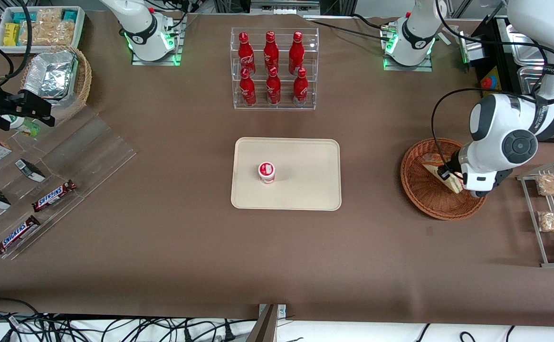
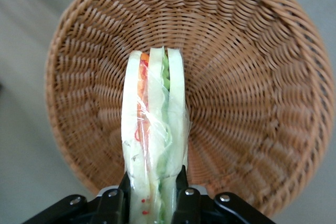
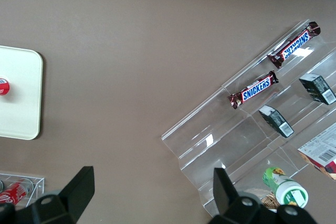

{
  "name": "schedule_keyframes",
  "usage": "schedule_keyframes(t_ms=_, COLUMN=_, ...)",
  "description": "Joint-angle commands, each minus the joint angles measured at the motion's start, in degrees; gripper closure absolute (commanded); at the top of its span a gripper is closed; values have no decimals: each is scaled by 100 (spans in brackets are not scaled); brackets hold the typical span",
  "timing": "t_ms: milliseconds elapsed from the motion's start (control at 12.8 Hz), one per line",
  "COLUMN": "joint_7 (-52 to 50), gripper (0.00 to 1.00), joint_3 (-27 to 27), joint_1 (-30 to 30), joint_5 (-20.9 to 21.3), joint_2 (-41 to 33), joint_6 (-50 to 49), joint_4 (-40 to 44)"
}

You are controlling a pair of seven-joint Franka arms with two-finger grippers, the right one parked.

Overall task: Place sandwich from basket to tray
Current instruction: 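Close the left gripper on the wrapped sandwich and lift it, then carry the held sandwich with the left gripper over the cream tray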

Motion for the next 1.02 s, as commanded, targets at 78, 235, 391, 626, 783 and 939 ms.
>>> schedule_keyframes(t_ms=78, joint_7=-42, gripper=66, joint_3=-677, joint_1=-57, joint_5=170, joint_2=-76, joint_6=-1309, joint_4=941)
schedule_keyframes(t_ms=235, joint_7=-95, gripper=66, joint_3=-1204, joint_1=-49, joint_5=126, joint_2=-76, joint_6=-1749, joint_4=1258)
schedule_keyframes(t_ms=391, joint_7=-87, gripper=67, joint_3=-1801, joint_1=-40, joint_5=99, joint_2=-76, joint_6=-1769, joint_4=1303)
schedule_keyframes(t_ms=626, joint_7=-43, gripper=66, joint_3=-2243, joint_1=-232, joint_5=178, joint_2=11, joint_6=-1664, joint_4=1347)
schedule_keyframes(t_ms=783, joint_7=-42, gripper=66, joint_3=-2226, joint_1=-697, joint_5=274, joint_2=195, joint_6=-1401, joint_4=1330)
schedule_keyframes(t_ms=939, joint_7=-51, gripper=66, joint_3=-2243, joint_1=-1066, joint_5=529, joint_2=406, joint_6=-1217, joint_4=1347)
